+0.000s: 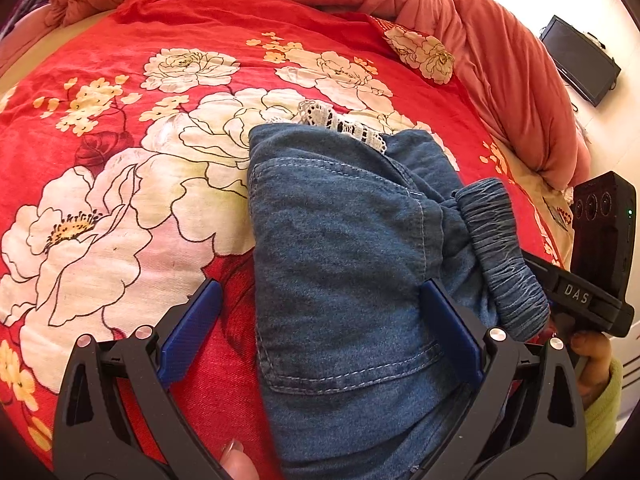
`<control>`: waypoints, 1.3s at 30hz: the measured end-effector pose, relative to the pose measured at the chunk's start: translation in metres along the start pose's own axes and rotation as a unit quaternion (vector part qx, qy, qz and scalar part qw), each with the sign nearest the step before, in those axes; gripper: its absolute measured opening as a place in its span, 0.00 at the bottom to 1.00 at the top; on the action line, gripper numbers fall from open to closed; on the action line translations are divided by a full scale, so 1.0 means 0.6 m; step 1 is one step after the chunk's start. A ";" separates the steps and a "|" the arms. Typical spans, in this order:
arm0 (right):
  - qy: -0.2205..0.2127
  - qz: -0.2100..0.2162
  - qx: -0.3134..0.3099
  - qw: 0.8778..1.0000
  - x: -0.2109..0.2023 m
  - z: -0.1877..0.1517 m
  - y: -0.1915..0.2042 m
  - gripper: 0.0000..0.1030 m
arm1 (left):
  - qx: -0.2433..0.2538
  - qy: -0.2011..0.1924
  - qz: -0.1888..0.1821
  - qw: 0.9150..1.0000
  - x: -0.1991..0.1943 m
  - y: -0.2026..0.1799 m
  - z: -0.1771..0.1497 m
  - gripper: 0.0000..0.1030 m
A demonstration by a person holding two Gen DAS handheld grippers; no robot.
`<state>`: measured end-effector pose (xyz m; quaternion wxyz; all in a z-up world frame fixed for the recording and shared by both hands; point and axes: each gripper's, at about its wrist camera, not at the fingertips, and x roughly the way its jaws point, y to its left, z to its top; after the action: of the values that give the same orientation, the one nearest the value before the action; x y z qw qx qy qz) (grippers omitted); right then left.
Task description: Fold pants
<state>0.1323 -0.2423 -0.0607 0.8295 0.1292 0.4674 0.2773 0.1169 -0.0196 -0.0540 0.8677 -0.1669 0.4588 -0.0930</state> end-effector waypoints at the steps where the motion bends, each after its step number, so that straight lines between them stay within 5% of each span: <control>1: 0.000 0.001 0.001 1.000 0.000 0.000 -0.001 0.41 | 0.001 0.000 0.000 1.000 0.000 -0.001 0.000 0.89; 5: -0.005 0.010 0.004 1.000 0.001 -0.004 -0.002 0.36 | 0.003 -0.002 -0.013 1.000 -0.003 -0.009 0.003 0.67; 17: -0.043 -0.011 -0.040 0.998 -0.016 -0.014 0.026 0.22 | 0.043 -0.036 -0.011 0.998 -0.018 -0.039 -0.003 0.39; 29: -0.075 -0.006 -0.070 0.995 -0.039 0.001 0.059 0.17 | 0.051 -0.064 -0.044 0.996 -0.057 -0.040 0.021 0.28; 39: -0.049 -0.024 -0.048 0.997 -0.020 -0.006 0.037 0.21 | 0.036 -0.040 -0.041 0.998 -0.033 -0.012 0.017 0.33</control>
<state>0.1169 -0.2313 -0.0438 0.8632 0.0915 0.4150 0.2727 0.1141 -0.0179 -0.0311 0.8862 -0.1578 0.4130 -0.1384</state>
